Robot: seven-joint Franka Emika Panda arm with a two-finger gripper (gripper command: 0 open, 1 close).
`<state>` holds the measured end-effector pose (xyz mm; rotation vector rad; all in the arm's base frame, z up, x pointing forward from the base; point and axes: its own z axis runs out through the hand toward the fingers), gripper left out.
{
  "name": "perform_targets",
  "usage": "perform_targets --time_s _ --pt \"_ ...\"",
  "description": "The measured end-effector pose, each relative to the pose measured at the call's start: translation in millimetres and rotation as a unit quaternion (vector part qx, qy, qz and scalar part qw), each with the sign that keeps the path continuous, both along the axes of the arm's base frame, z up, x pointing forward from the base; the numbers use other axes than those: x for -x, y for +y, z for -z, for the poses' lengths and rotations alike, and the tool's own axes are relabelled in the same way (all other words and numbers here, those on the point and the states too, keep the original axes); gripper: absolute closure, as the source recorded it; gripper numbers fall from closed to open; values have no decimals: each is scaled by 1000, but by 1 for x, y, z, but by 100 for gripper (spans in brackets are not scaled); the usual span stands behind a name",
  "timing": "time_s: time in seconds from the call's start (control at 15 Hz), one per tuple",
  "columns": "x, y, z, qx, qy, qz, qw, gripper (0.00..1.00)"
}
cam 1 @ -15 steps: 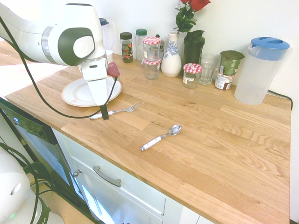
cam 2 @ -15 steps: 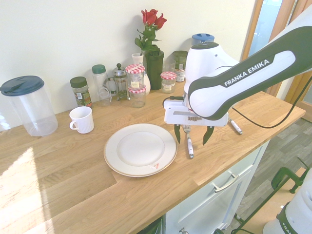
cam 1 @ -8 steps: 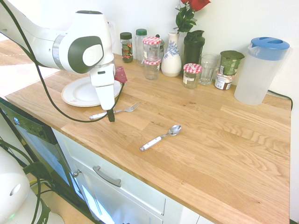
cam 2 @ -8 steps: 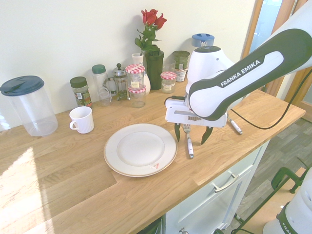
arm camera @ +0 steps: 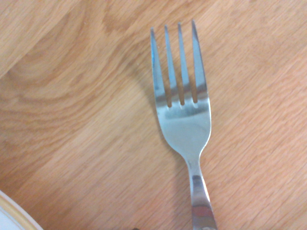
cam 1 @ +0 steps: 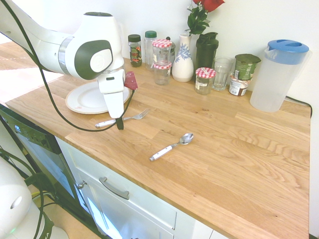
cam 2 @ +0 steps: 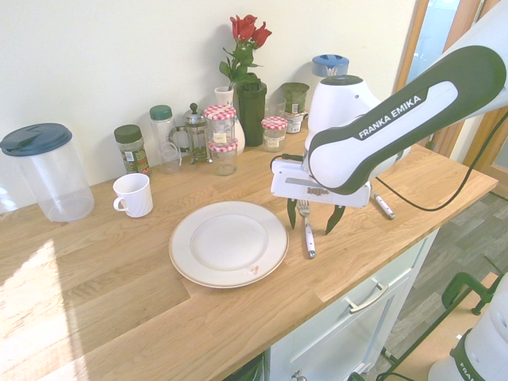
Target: Put the fork into the plate
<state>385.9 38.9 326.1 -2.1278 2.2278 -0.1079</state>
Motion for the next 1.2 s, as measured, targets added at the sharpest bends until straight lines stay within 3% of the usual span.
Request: perform_targets --time_s 1.2 --pt "-1 9 1 -6 -2 -5 1000 100"
